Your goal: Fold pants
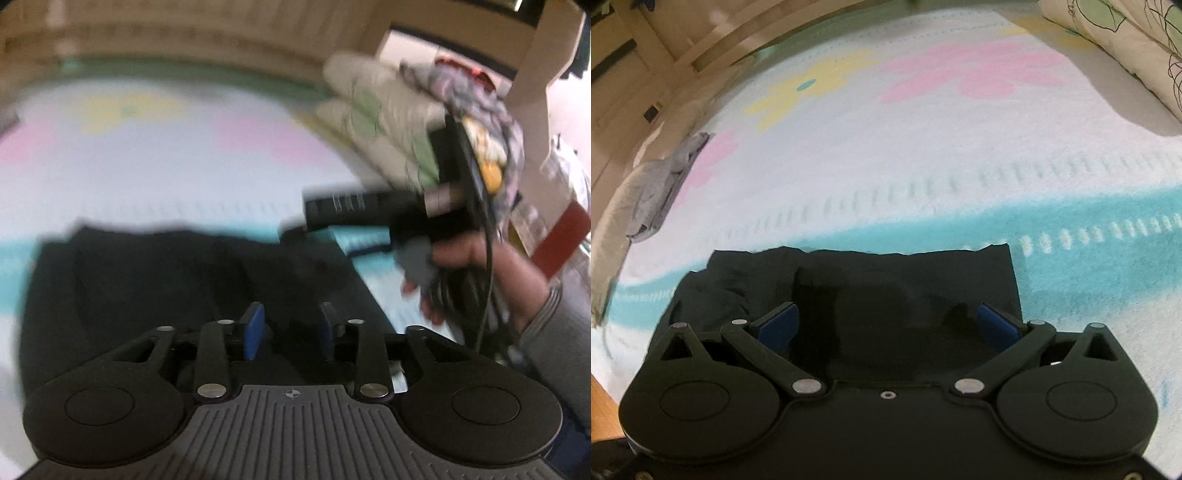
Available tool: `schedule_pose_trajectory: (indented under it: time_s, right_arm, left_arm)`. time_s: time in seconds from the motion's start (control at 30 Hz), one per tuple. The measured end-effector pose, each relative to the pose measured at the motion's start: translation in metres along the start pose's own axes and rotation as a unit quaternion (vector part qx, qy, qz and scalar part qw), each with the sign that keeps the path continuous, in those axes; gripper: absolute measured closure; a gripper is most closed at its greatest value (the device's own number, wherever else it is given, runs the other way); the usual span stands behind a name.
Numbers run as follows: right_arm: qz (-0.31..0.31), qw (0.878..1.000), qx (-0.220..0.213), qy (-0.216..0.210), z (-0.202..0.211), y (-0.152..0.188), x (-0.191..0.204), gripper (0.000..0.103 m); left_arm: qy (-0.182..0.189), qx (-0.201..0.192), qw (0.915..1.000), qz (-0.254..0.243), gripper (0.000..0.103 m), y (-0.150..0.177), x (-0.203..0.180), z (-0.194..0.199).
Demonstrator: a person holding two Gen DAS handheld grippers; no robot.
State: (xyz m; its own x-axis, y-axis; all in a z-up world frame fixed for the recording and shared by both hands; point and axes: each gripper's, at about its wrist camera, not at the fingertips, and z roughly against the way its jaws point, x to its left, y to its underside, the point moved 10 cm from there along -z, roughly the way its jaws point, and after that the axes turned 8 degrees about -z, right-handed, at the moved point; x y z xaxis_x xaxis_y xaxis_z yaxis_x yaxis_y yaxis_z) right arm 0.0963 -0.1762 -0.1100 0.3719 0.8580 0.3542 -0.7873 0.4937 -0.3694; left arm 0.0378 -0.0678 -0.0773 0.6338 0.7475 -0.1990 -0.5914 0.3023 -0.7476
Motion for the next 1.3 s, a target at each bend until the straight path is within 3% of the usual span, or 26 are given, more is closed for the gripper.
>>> schedule_pose_trajectory:
  time_s: [0.03, 0.1, 0.17, 0.23, 0.37, 0.5, 0.57, 0.7, 0.87, 0.97, 1.1, 1.17, 1.3]
  right_arm:
    - [-0.003, 1.000, 0.001, -0.006, 0.000, 0.000, 0.002, 0.000]
    - [0.000, 1.000, 0.010, -0.017, -0.003, 0.004, 0.008, 0.000]
    - [0.009, 1.000, 0.018, -0.021, -0.007, 0.008, 0.011, 0.000]
    - [0.022, 0.999, 0.025, -0.029, -0.011, 0.016, 0.019, 0.000]
    - [0.025, 0.996, 0.054, -0.062, -0.018, 0.034, 0.034, 0.001]
    - [0.038, 0.995, 0.064, -0.058, -0.027, 0.046, 0.041, 0.001]
    - [0.056, 0.995, 0.066, -0.050, -0.032, 0.050, 0.045, 0.001]
    - [0.065, 0.994, 0.070, -0.050, -0.038, 0.054, 0.051, 0.000]
    - [0.073, 0.992, 0.082, -0.064, -0.043, 0.059, 0.061, 0.003]
    - [0.075, 0.992, 0.080, -0.069, -0.045, 0.059, 0.063, 0.010]
    - [0.073, 0.991, 0.080, -0.075, -0.044, 0.057, 0.066, 0.049]
    - [0.060, 0.992, 0.078, -0.076, -0.042, 0.055, 0.064, 0.057]
    - [0.067, 0.992, 0.060, -0.088, -0.025, 0.051, 0.075, 0.057]
  left_arm:
    - [-0.020, -0.010, 0.9997, -0.001, 0.051, -0.006, 0.012, 0.006]
    - [-0.067, -0.024, 0.9974, 0.005, 0.043, -0.020, 0.037, 0.013]
    - [-0.115, -0.012, 0.9929, 0.030, 0.043, -0.021, 0.072, 0.013]
    - [-0.148, 0.026, 0.9868, 0.061, 0.043, -0.012, 0.103, 0.003]
    - [-0.142, 0.085, 0.9820, 0.092, 0.043, 0.018, 0.127, -0.020]
    - [-0.170, 0.147, 0.9730, 0.052, 0.042, 0.054, 0.130, -0.042]
    - [-0.173, 0.131, 0.9753, 0.041, 0.041, 0.053, 0.131, -0.038]
    - [-0.152, 0.114, 0.9771, 0.095, 0.041, 0.043, 0.140, -0.029]
    - [-0.153, 0.046, 0.9763, 0.146, 0.041, 0.017, 0.153, -0.005]
    - [-0.174, 0.032, 0.9738, 0.143, 0.041, 0.007, 0.158, 0.001]
    - [-0.184, 0.042, 0.9688, 0.160, 0.041, 0.012, 0.168, -0.001]
    - [-0.194, 0.045, 0.9648, 0.172, 0.041, 0.016, 0.174, 0.000]
    - [-0.206, 0.038, 0.9602, 0.185, 0.041, 0.016, 0.183, 0.008]
